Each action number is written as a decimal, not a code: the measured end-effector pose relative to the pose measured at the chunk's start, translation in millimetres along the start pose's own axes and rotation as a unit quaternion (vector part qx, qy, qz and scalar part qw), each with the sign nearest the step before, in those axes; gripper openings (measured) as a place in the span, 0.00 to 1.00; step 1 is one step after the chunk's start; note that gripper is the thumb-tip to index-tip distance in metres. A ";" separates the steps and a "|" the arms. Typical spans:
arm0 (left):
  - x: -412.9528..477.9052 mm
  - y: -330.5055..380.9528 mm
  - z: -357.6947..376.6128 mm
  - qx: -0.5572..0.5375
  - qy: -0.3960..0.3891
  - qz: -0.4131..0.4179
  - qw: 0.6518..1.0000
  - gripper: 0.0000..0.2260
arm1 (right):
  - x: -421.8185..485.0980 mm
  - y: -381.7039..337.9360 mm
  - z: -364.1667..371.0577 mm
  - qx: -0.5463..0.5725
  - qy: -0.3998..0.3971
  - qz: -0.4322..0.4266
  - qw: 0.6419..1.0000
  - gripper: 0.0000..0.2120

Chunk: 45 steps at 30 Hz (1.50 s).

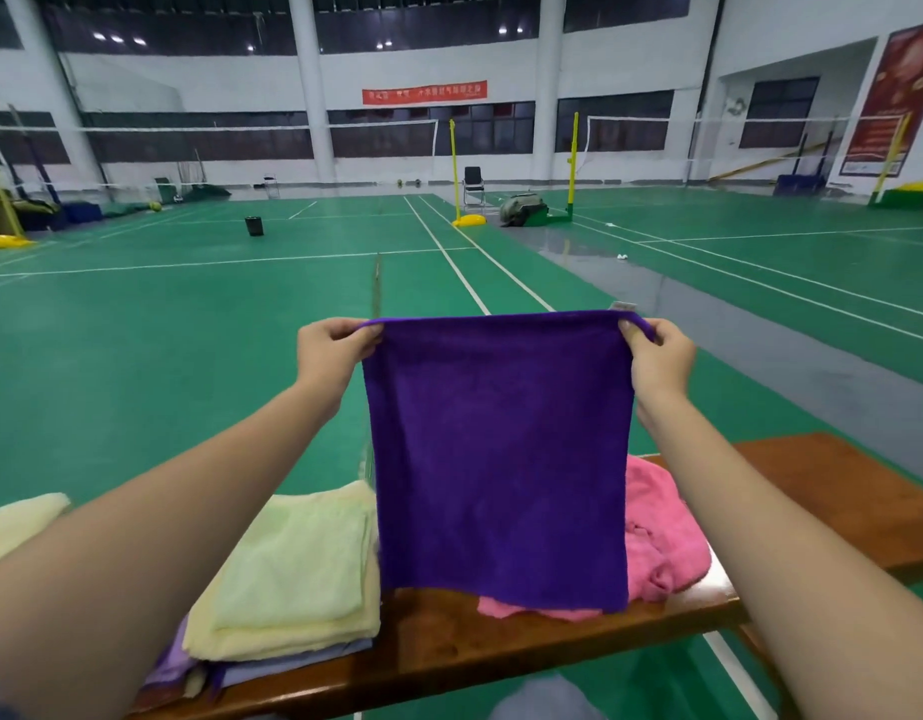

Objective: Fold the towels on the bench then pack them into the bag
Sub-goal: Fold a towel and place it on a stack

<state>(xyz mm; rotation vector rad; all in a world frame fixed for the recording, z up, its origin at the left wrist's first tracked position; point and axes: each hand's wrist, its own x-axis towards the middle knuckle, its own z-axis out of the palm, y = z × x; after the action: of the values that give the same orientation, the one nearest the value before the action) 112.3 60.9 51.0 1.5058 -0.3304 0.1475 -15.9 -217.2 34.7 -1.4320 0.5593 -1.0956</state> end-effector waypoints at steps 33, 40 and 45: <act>-130.3 -88.5 -44.3 0.228 -0.314 -0.140 0.911 0.10 | -149.4 119.5 -111.0 -0.195 -0.010 0.053 0.979 0.13; -118.2 -104.2 -21.3 0.254 -0.255 -0.145 0.922 0.07 | -129.4 123.7 -101.8 -0.213 -0.022 0.038 0.976 0.09; -87.2 -121.6 -5.7 0.334 -0.178 -0.109 0.919 0.11 | -100.4 119.7 -83.0 -0.258 -0.022 0.009 0.966 0.07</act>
<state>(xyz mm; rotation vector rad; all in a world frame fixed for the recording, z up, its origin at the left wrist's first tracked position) 66.7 67.8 -91.4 2.2450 -0.4236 -0.2222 -100.9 -197.0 -119.1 -1.8890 0.8677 -0.9367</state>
